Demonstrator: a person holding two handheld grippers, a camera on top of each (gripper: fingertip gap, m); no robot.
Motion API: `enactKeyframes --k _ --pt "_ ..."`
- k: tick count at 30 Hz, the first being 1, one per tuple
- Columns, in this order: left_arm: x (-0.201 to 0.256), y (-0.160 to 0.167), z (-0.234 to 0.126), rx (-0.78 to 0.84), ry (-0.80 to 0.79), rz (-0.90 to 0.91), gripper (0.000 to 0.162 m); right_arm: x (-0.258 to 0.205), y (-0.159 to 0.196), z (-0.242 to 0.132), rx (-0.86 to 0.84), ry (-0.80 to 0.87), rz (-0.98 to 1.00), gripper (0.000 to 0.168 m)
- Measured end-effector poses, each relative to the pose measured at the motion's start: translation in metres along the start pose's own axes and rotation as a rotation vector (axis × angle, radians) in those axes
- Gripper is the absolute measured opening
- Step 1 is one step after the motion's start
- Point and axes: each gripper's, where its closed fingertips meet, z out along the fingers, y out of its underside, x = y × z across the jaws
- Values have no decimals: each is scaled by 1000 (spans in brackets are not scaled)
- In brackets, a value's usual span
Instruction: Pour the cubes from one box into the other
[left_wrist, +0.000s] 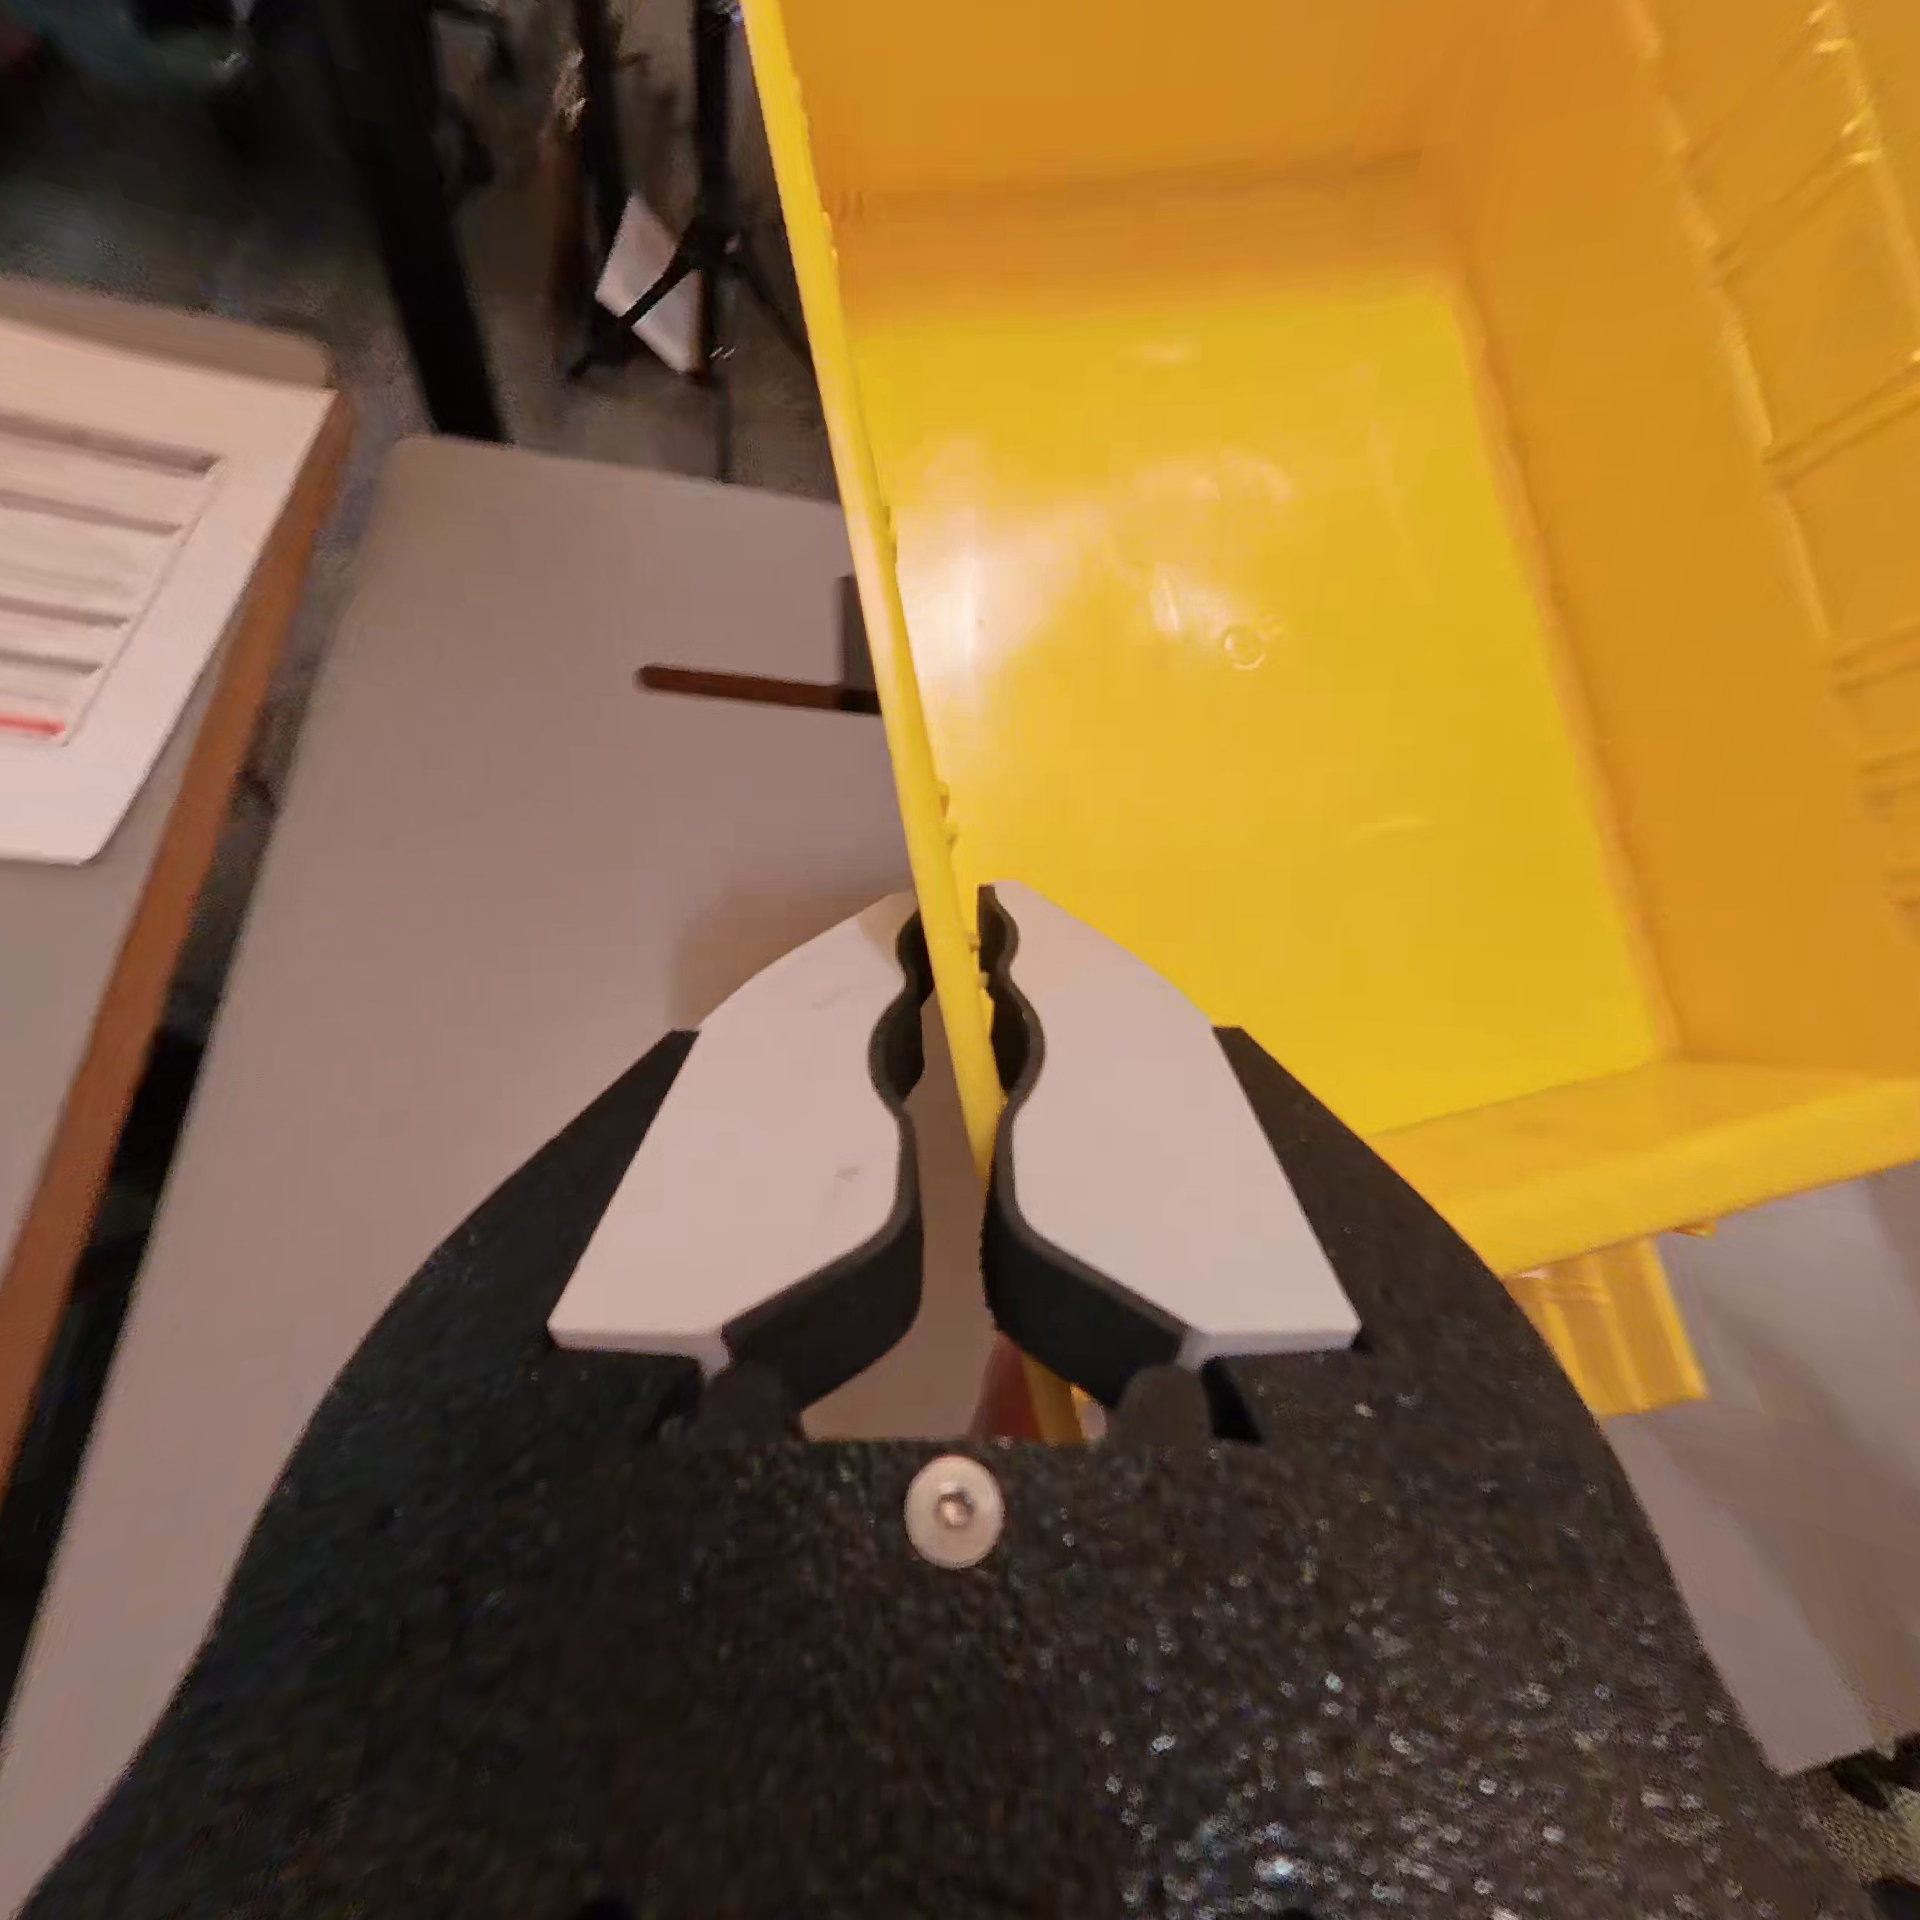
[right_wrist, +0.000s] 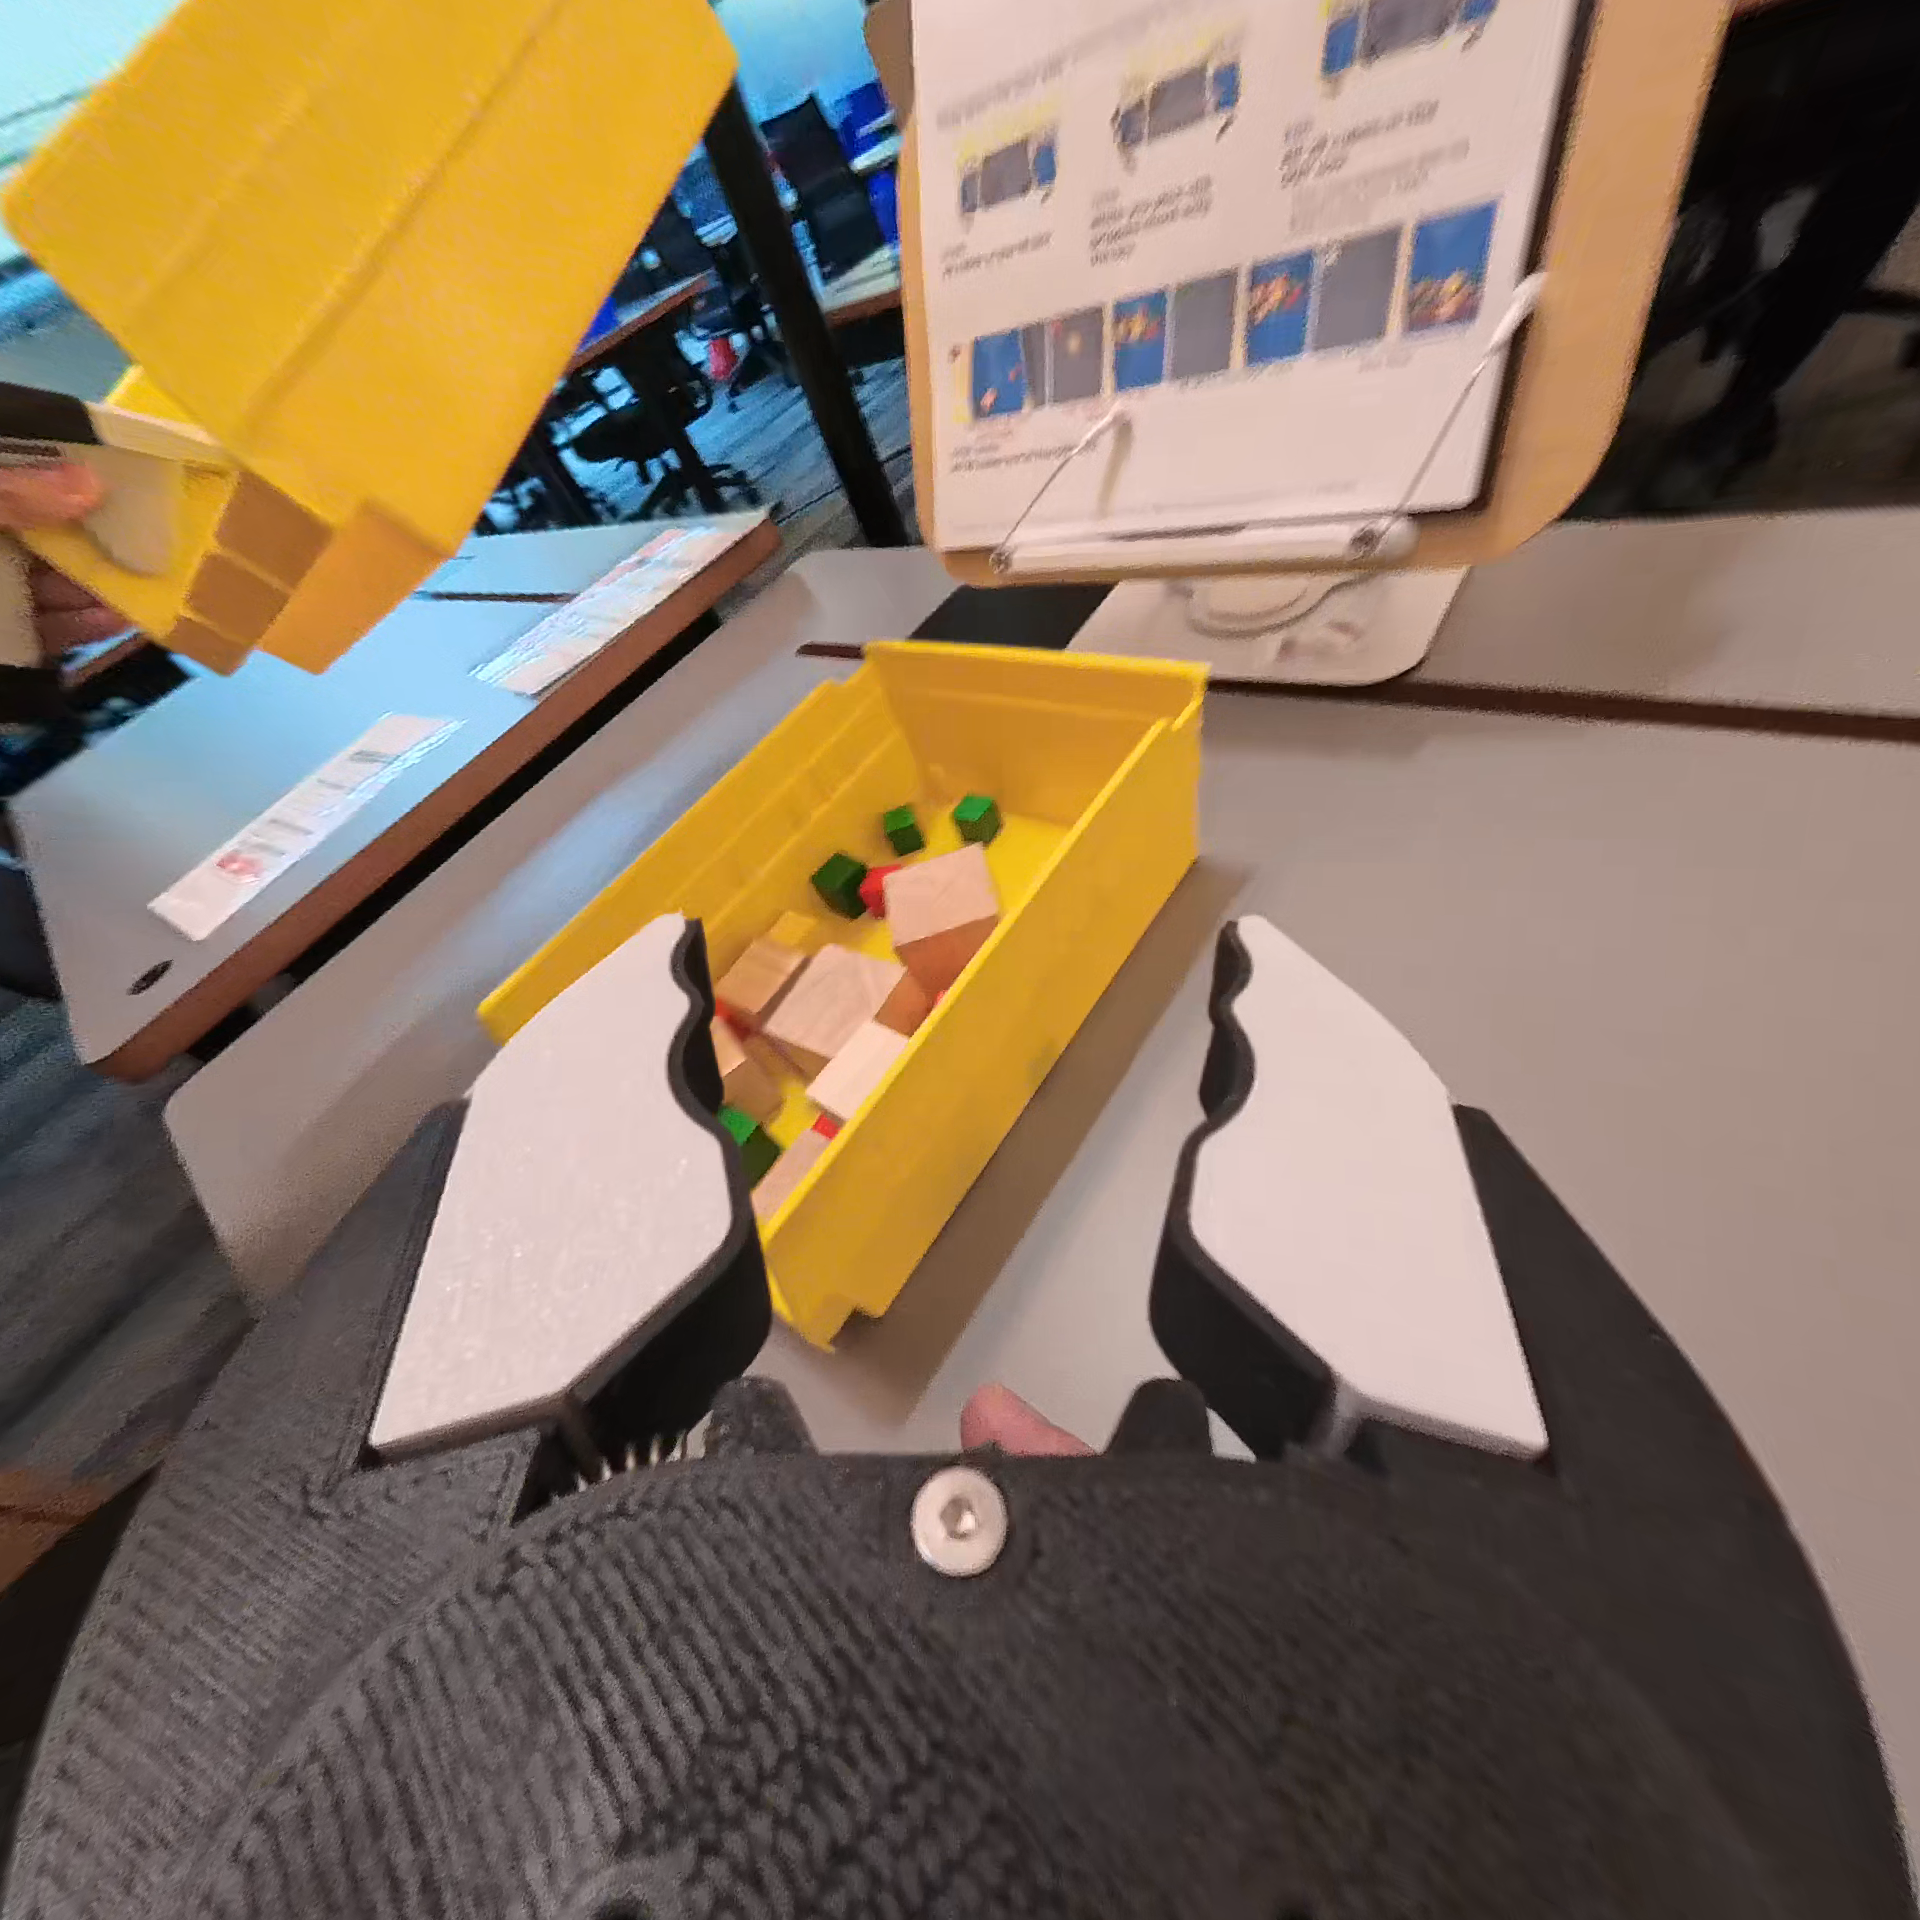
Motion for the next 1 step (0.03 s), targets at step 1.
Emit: enactKeyframes --k 1 --pt "25 -2 1 17 30 17 6 6 -9 -6 19 31 -18 94"
